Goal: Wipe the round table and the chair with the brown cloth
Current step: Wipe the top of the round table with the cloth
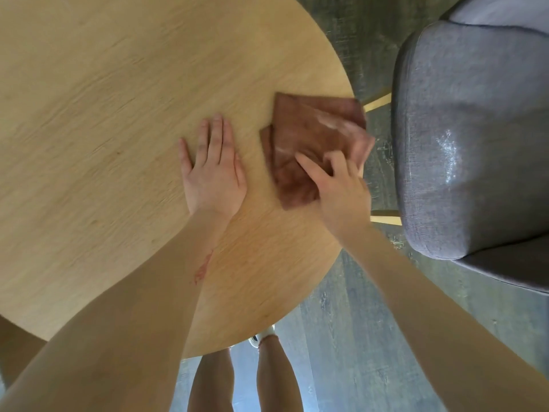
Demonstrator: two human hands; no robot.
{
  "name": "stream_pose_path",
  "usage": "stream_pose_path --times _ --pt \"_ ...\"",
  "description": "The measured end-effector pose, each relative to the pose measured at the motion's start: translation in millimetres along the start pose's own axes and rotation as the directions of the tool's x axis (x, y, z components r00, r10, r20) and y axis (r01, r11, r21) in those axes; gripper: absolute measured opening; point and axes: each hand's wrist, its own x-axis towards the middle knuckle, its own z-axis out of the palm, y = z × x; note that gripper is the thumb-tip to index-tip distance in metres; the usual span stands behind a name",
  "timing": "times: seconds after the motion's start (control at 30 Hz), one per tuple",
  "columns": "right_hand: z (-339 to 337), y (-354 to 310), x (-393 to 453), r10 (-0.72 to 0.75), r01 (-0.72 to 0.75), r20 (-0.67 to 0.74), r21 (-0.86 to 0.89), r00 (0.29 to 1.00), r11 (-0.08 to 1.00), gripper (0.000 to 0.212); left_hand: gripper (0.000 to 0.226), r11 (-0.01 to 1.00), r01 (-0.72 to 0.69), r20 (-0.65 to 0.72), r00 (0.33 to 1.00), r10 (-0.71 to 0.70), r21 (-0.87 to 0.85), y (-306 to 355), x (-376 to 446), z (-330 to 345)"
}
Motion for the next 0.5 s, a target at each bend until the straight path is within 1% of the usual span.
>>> stream_pose_path --times 0.03,0.1,0.13,0.2,0.23,0.27,0.3,0.33,0.37,0.4,0.43,0.47,0.5 --pt "3 13 -15 0.060 -0.060 0.009 0.012 0.998 0.998 0.068 0.059 1.000 -0.002 0.001 1.000 0.002 0.003 0 0 0" --pt "5 38 -42 0.253 -0.254 0.029 0.040 0.967 0.966 0.068 0.059 1.000 -0.005 0.012 1.000 0.005 0.001 -1 1 -1" --pt "4 46 -50 0.366 -0.367 0.034 0.088 0.930 0.926 0.066 0.059 1.000 -0.005 0.012 1.000 0.005 0.003 -1 1 -1" --pt "-1 54 -52 0.569 -0.555 0.015 0.248 0.822 0.794 0.067 0.059 1.000 -0.011 0.007 1.000 0.011 0.004 -1 1 0" --pt "-6 52 -49 0.637 -0.594 -0.014 0.349 0.770 0.725 0.068 0.059 1.000 -0.016 0.009 1.000 0.016 0.001 -1 0 0" --pt "-11 47 -44 0.668 -0.577 -0.074 0.439 0.741 0.688 0.069 0.059 1.000 -0.019 0.010 1.000 0.019 -0.001 -2 0 0" --pt "-16 39 -38 0.663 -0.523 -0.156 0.494 0.732 0.694 0.071 0.059 1.000 -0.021 0.007 1.000 0.021 0.000 -2 -1 1" --pt "-20 26 -31 0.629 -0.456 -0.244 0.507 0.738 0.732 0.073 0.059 1.000 -0.024 0.003 1.000 0.024 0.001 -2 0 2" --pt "-22 11 -26 0.573 -0.388 -0.320 0.487 0.755 0.782 0.075 0.060 1.000 -0.027 0.000 1.000 0.027 -0.002 -3 0 2" --pt "-21 -4 -21 0.495 -0.320 -0.371 0.441 0.786 0.839 0.077 0.059 1.000 -0.029 -0.003 1.000 0.029 -0.008 -3 0 1" --pt "-19 -20 -18 0.395 -0.248 -0.383 0.378 0.835 0.892 0.078 0.059 0.999 -0.031 -0.006 0.999 0.031 -0.016 -3 0 1" --pt "-13 -34 -17 0.281 -0.174 -0.351 0.308 0.893 0.935 0.078 0.059 0.999 -0.036 -0.010 0.999 0.036 -0.024 -4 0 1" --pt "-6 -46 -18 0.170 -0.104 -0.278 0.237 0.945 0.966 0.077 0.058 0.999 -0.043 -0.014 0.999 0.043 -0.032 -4 0 1"
